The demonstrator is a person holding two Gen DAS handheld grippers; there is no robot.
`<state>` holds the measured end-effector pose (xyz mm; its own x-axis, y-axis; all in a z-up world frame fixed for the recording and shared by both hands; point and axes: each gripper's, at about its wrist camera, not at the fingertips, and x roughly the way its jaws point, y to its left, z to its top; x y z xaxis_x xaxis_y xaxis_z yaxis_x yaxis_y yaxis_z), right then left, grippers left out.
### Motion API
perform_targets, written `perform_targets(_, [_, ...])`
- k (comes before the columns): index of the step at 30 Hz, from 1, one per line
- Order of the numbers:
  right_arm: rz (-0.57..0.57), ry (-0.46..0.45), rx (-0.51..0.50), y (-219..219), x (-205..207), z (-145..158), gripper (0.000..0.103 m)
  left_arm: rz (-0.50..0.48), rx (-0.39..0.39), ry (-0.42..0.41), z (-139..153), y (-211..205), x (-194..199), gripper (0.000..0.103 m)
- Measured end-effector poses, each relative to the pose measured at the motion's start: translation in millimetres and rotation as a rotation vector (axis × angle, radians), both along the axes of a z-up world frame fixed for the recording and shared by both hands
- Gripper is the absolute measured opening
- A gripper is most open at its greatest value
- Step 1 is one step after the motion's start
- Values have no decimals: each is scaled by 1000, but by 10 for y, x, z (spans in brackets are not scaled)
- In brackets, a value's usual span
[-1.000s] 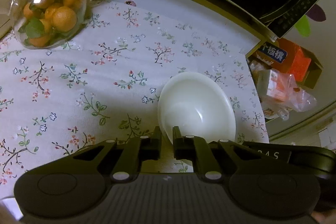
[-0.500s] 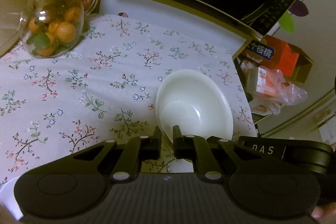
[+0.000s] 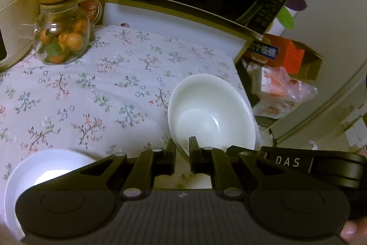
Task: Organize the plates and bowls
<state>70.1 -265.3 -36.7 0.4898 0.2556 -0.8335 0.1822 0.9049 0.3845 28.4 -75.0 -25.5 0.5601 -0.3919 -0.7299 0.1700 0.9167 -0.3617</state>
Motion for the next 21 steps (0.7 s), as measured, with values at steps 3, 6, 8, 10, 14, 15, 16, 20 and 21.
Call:
perform_targets(3, [14, -10, 9, -36, -178, 67, 14, -7, -7, 2, 35, 18, -145, 10])
perform_targets(6, [35, -16, 10, -45, -335, 117, 14, -12, -9, 17, 23, 3, -276, 10])
perform_targets(8, [46, -11, 9, -70, -437, 120, 15, -25, 4, 23, 0, -32, -376, 10])
perform_targets(10, [50, 6, 13, -105, -520, 95, 14, -39, 24, 25, -38, -74, -461, 11])
perform_targets(14, [55, 41, 7, -132, -637, 4, 14, -43, 51, 50, -121, -114, -537, 11])
perform_targets(15, [56, 47, 3, -126, -679, -7, 15, -43, 56, 56, -137, -119, -545, 11])
perform_targets(16, [57, 51, -2, -123, -713, -20, 15, -46, 64, 60, -148, -125, -554, 11])
perform_targets(20, [66, 56, -13, -132, -813, -51, 15, -66, 90, 78, -188, -161, -594, 12])
perform_targets(21, [68, 58, -18, -133, -832, -60, 15, -70, 102, 82, -203, -177, -601, 13])
